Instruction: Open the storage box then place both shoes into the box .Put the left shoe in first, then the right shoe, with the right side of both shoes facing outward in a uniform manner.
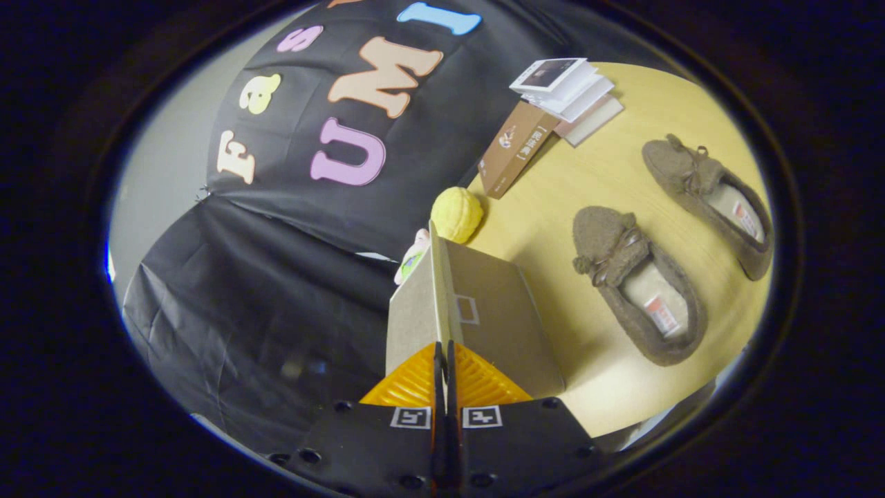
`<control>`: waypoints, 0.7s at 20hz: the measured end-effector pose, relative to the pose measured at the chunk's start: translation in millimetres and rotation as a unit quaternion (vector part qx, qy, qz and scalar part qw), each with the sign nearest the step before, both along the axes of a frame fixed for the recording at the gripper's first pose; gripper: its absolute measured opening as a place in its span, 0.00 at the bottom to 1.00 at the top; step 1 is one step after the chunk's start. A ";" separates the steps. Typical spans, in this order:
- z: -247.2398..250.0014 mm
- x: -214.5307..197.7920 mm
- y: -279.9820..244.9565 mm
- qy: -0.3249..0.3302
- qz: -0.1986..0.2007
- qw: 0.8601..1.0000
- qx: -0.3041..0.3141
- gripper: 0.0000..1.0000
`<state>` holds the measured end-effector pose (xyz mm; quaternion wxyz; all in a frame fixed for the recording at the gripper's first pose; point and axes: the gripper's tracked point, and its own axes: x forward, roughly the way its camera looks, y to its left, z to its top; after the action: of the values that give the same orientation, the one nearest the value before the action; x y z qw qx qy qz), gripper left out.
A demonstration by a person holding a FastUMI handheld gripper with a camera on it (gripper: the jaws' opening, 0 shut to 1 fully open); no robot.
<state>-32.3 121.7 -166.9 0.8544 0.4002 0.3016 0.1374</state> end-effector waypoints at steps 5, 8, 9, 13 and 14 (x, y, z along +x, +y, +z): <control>64.9 -4.7 25.1 -0.068 0.024 0.997 0.015 0.03; 115.2 -11.7 58.3 -0.116 0.062 0.991 0.030 0.03; 129.4 -12.6 71.8 -0.127 0.077 0.988 0.034 0.03; 160.1 -12.3 135.0 -0.146 0.139 0.978 0.049 0.03; 159.5 -11.0 153.5 -0.142 0.153 0.977 0.053 0.03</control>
<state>-43.2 275.2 -7.4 0.8348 0.3707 0.2271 0.3379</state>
